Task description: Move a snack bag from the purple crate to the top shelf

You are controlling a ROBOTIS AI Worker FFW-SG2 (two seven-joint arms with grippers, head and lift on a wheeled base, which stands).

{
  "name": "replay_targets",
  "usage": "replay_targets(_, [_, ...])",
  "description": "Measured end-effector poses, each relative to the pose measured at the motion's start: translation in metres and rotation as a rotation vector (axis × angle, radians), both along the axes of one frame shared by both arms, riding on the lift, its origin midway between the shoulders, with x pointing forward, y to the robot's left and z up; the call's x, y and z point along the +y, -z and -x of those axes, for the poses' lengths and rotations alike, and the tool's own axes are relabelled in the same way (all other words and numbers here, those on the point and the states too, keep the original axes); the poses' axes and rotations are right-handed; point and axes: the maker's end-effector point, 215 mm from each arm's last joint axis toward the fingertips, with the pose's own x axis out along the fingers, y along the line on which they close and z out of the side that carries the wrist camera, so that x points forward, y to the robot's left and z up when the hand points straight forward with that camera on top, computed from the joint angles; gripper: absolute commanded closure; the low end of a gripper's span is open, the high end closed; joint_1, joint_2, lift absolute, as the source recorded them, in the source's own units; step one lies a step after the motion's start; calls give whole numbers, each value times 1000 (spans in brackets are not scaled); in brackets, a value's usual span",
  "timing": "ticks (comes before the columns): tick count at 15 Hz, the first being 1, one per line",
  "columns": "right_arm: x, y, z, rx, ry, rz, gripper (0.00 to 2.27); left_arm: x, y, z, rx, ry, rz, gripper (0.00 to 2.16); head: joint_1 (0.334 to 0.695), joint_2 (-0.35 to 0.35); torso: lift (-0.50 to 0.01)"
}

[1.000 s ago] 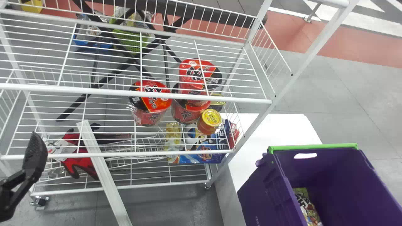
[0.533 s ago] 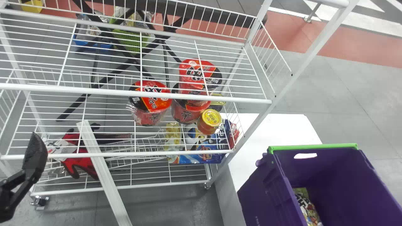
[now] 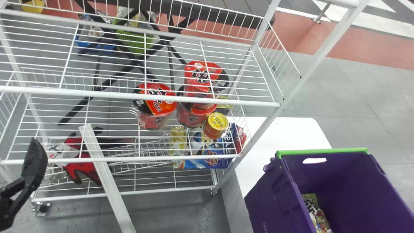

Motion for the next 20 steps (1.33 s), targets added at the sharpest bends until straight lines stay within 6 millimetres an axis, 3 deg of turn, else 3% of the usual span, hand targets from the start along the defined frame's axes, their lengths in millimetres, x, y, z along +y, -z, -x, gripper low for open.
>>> replay_targets(4, [-11, -9, -4, -23, 22, 11, 259, 1, 3, 0, 5, -1, -2, 124, 695, -350, -453])
replay_targets(12, [3, -6, -10, -113, 129, -81, 259, 10, 4, -1, 0, -2, 5, 124, 695, -350, -453])
replay_targets(20, [-7, -1, -8, -96, 55, -76, 262, 15, 6, -1, -3, -10, 4, 124, 695, -350, -453])
